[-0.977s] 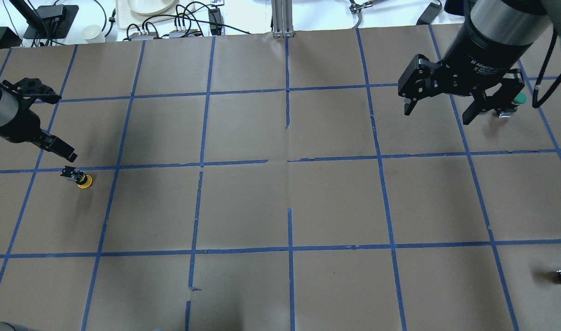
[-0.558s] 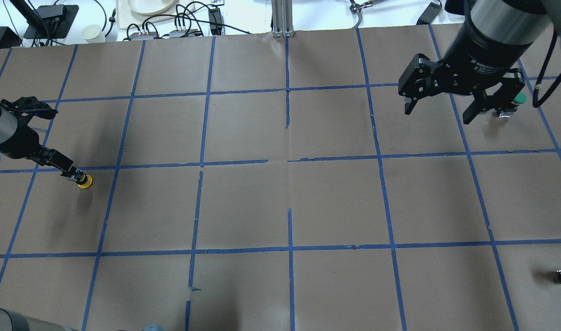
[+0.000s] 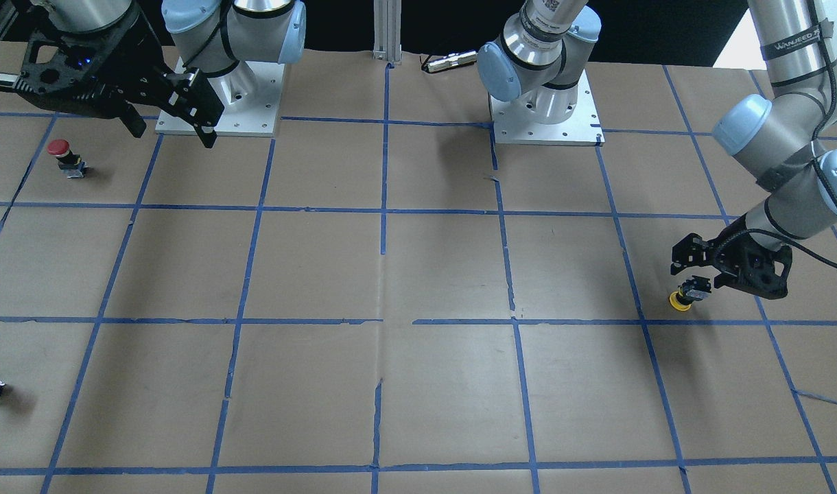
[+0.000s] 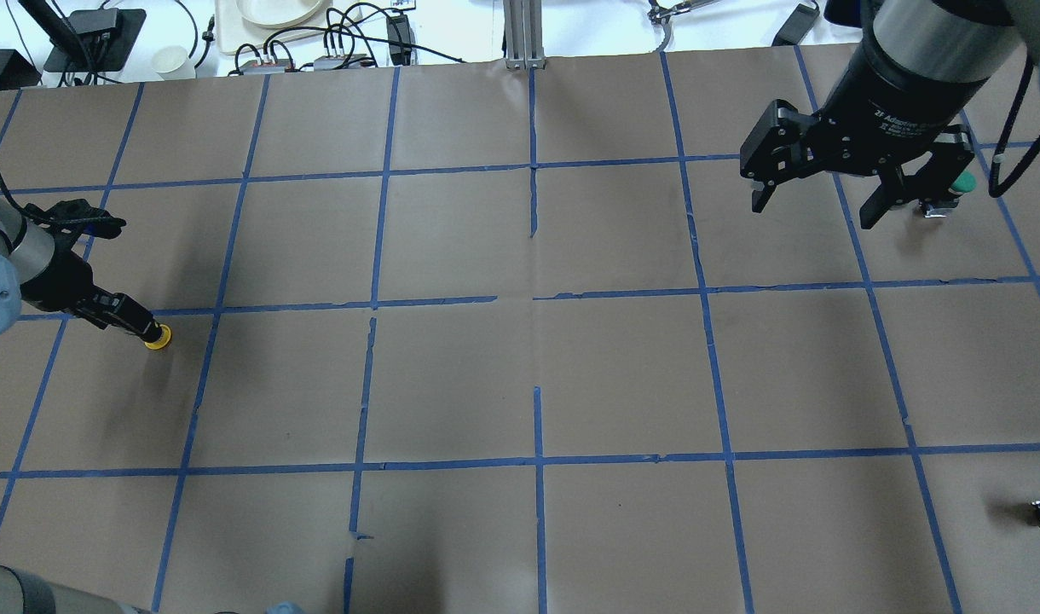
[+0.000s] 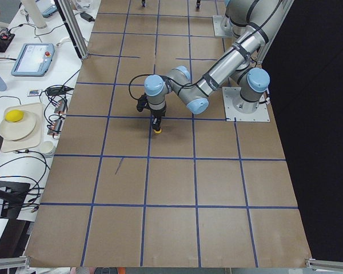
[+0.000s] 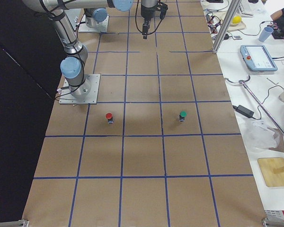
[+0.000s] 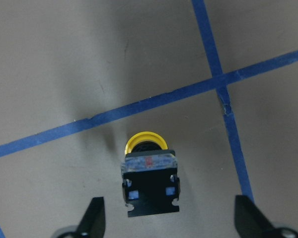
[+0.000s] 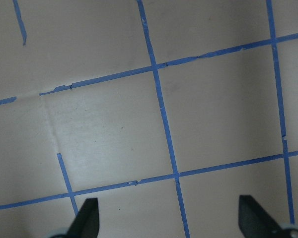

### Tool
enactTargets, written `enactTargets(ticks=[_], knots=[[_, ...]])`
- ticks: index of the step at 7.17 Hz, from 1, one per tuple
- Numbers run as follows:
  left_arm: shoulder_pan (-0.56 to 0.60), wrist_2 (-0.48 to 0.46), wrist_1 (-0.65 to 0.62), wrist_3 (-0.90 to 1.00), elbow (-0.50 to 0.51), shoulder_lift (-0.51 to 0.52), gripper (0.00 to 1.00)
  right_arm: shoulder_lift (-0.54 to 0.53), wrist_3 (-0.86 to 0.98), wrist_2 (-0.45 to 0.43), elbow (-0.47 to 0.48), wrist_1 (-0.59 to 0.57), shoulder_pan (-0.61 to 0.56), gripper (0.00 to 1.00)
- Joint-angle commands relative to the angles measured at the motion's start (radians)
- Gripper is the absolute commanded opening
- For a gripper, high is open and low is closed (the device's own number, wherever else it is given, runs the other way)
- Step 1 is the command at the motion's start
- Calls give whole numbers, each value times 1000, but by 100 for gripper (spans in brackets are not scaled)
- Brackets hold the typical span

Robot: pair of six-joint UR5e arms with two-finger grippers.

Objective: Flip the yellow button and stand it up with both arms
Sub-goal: 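Close the left gripper on the grey base of the yellow button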

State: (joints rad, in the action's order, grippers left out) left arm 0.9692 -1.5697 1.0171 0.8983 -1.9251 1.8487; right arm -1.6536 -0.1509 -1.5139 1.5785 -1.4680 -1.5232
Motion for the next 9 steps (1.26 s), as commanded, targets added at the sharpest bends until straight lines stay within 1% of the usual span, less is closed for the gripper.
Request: enactTargets(ticks=[1, 2, 3, 4, 5, 6, 7, 8, 9], knots=[[0, 4, -21, 2, 6, 1, 75, -2, 5, -6, 0, 1, 0, 100], [0, 2, -38, 7, 6, 3, 75, 0, 4, -2, 0, 0, 0, 100], [0, 2, -43, 5, 9, 10, 72, 2, -13, -5, 2, 0, 0, 100], [0, 4, -61, 5, 8, 15, 72, 2, -13, -8, 2, 4, 2, 100], [0, 17, -75, 4, 9, 42, 72, 2, -15, -8, 2, 6, 2, 100], [0, 17, -89, 2, 9, 41, 72, 5, -15, -6, 2, 3, 2, 100], [8, 17, -89, -4, 8, 41, 69, 5, -3, -6, -8, 0, 2, 100], [11, 16, -91, -3, 9, 40, 50, 3, -4, -5, -2, -2, 3, 100], [16, 17, -91, -2, 9, 32, 45, 6, -19, -5, -2, -2, 3, 100]])
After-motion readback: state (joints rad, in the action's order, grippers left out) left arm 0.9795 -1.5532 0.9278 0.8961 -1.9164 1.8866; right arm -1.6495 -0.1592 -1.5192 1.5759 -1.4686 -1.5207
